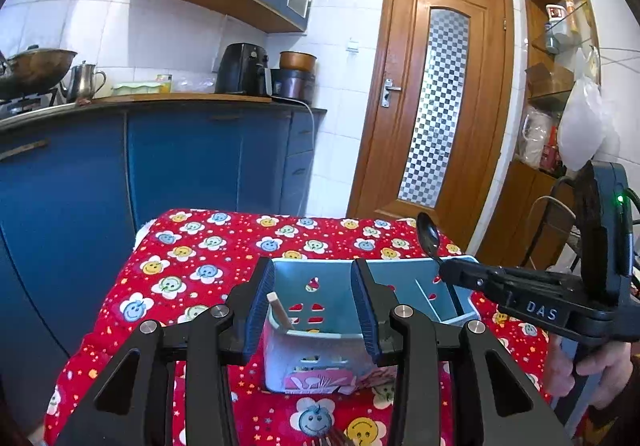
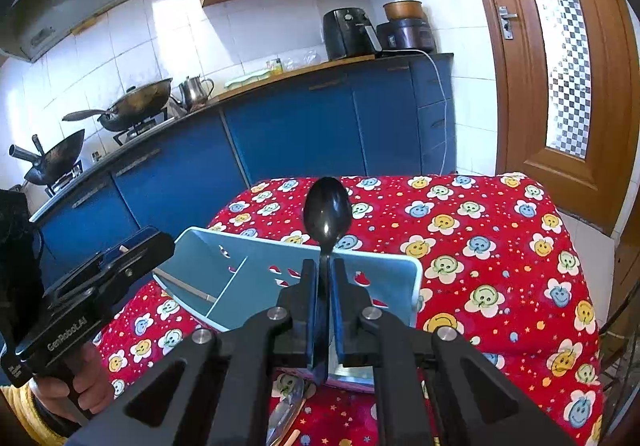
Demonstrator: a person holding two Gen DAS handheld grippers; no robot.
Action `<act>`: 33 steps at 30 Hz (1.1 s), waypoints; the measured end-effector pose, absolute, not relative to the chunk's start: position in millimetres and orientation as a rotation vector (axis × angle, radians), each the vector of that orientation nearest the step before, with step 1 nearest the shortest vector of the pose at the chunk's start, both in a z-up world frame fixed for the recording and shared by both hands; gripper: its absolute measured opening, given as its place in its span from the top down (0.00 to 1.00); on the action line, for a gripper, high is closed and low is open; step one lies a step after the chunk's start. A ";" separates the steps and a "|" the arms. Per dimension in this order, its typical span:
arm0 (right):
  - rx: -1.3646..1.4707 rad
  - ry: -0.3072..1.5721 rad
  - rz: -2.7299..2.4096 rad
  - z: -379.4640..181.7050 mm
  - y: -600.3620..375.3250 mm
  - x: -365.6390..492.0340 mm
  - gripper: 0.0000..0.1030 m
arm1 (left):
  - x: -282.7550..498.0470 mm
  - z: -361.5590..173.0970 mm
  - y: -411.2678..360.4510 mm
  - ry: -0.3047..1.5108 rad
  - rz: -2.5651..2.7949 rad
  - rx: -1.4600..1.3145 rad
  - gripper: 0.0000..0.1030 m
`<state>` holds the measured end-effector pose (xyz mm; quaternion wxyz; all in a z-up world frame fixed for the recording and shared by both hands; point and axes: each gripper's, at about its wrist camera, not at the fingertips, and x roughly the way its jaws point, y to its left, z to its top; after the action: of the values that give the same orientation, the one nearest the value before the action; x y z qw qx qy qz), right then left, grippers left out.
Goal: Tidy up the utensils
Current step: 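Open the left tool to drop the chopstick into the blue caddy, then open the right tool to drop the black spoon into the caddy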
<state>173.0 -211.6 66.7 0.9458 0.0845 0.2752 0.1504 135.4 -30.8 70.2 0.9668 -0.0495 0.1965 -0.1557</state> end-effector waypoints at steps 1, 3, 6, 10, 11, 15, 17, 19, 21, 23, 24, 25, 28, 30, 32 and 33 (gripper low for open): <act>0.164 0.558 0.312 67.1 -210.4 172.9 0.93 | 133.9 70.5 -30.1 0.397 -0.316 -0.100 0.60; 0.158 0.547 0.321 68.1 -208.5 170.9 0.94 | 133.2 71.0 -30.0 0.397 -0.317 -0.100 0.60; 0.164 0.491 0.308 72.2 -207.2 164.7 0.94 | 130.6 71.4 -28.4 0.394 -0.312 -0.106 0.60; 0.183 0.377 0.280 76.9 -208.8 157.1 0.94 | 129.4 70.7 -26.7 0.401 -0.304 -0.114 0.60; 0.189 0.355 0.275 76.4 -209.2 157.3 0.94 | 128.9 70.1 -26.4 0.403 -0.300 -0.115 0.60; 0.232 0.328 0.288 64.2 -211.9 164.1 0.94 | 128.2 68.6 -24.7 0.412 -0.292 -0.124 0.60; 0.241 0.346 0.293 55.5 -212.8 167.2 0.94 | 127.2 67.4 -23.7 0.416 -0.291 -0.126 0.60; 0.261 0.351 0.298 54.1 -216.6 166.2 0.94 | 126.1 66.5 -23.1 0.418 -0.291 -0.127 0.60; 0.250 0.356 0.287 53.7 -218.5 165.2 0.95 | 125.7 65.7 -23.2 0.421 -0.291 -0.131 0.60; 0.248 0.388 0.297 52.5 -219.3 165.7 0.96 | 125.2 64.9 -23.0 0.424 -0.294 -0.134 0.60; 0.239 0.411 0.296 50.4 -218.4 166.3 0.96 | 125.1 64.3 -22.8 0.427 -0.293 -0.133 0.60; 0.230 0.430 0.297 48.3 -217.5 167.1 0.96 | 124.7 63.9 -22.9 0.428 -0.294 -0.133 0.60; 0.224 0.494 0.299 41.2 -217.8 168.6 0.96 | 123.5 63.1 -22.4 0.429 -0.295 -0.132 0.60; 0.227 0.521 0.305 39.2 -219.3 169.1 0.96 | 123.6 63.0 -22.3 0.430 -0.295 -0.133 0.60; 0.225 0.542 0.302 39.3 -221.0 169.2 0.96 | 122.2 62.5 -21.0 0.432 -0.294 -0.136 0.60; 0.227 0.544 0.302 39.7 -221.3 168.9 0.96 | 121.6 62.0 -19.6 0.433 -0.294 -0.137 0.60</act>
<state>168.9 -221.3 39.7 0.9457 0.1114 0.2670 0.1481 121.6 -19.6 62.0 0.9636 -0.0678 0.2140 -0.1451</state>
